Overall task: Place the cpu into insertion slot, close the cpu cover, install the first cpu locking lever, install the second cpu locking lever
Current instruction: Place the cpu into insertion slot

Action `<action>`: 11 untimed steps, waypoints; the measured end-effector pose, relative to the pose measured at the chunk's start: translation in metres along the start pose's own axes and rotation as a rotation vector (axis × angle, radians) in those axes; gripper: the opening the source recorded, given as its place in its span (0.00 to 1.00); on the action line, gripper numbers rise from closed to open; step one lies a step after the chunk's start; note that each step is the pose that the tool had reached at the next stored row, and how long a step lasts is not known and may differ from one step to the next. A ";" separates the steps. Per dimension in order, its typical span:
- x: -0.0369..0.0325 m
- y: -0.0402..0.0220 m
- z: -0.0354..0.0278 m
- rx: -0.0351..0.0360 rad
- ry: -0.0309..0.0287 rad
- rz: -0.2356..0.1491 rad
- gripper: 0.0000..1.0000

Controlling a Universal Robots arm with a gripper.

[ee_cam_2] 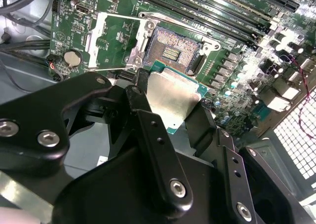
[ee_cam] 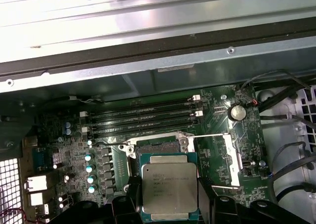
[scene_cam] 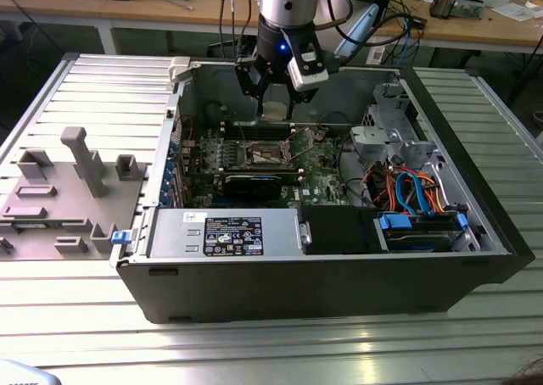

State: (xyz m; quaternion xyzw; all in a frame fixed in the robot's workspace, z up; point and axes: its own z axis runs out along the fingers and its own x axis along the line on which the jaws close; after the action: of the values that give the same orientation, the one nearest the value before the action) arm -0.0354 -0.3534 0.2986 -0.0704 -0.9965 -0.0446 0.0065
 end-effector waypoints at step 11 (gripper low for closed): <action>0.0000 -0.0001 0.0007 -0.0003 -0.0014 0.016 0.55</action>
State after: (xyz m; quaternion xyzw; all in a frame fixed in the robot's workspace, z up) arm -0.0354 -0.3533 0.2979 -0.0786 -0.9959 -0.0446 0.0062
